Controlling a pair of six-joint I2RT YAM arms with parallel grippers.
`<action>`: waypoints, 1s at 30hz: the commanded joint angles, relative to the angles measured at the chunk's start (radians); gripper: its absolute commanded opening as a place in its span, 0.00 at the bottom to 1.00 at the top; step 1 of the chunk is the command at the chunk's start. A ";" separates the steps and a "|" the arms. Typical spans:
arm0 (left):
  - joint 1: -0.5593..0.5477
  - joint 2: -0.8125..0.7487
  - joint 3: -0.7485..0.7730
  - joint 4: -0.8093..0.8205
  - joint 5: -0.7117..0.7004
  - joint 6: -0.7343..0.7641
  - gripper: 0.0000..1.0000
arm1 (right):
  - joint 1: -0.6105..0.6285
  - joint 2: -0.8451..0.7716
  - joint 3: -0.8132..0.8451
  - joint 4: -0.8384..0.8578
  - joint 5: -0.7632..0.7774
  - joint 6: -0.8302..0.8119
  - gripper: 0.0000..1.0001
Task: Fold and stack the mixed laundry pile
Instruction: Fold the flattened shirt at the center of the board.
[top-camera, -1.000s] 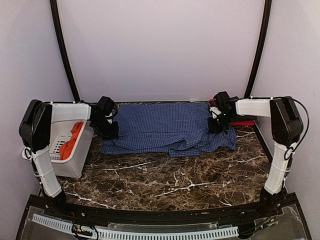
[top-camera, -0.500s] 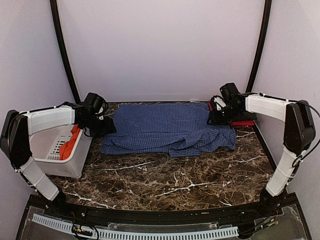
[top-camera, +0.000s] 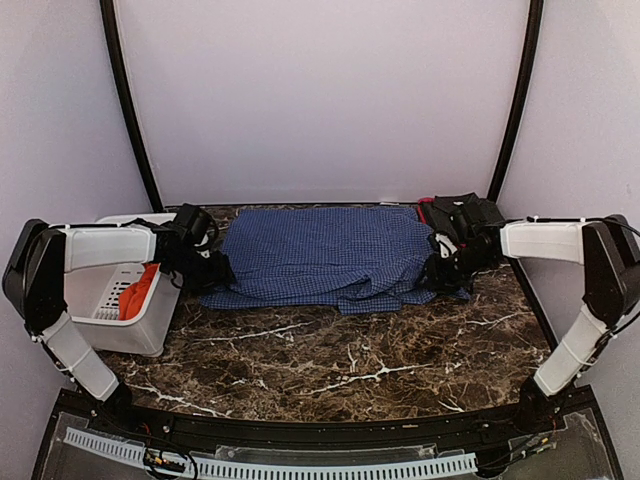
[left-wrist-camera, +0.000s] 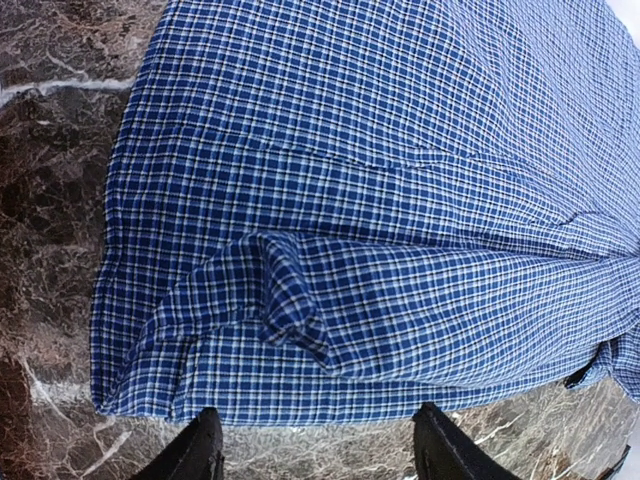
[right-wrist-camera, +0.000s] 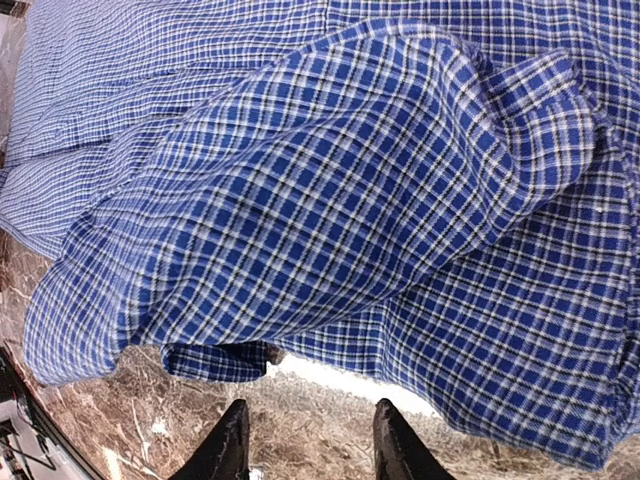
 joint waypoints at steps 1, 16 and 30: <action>-0.006 0.004 -0.012 0.031 0.007 -0.016 0.64 | -0.003 0.045 -0.027 0.149 -0.020 0.074 0.39; -0.006 0.014 -0.004 0.079 0.016 -0.029 0.67 | -0.046 0.210 0.053 0.276 -0.044 0.139 0.48; -0.002 0.023 -0.017 0.091 -0.004 -0.042 0.67 | -0.077 0.245 0.044 0.438 -0.142 0.200 0.36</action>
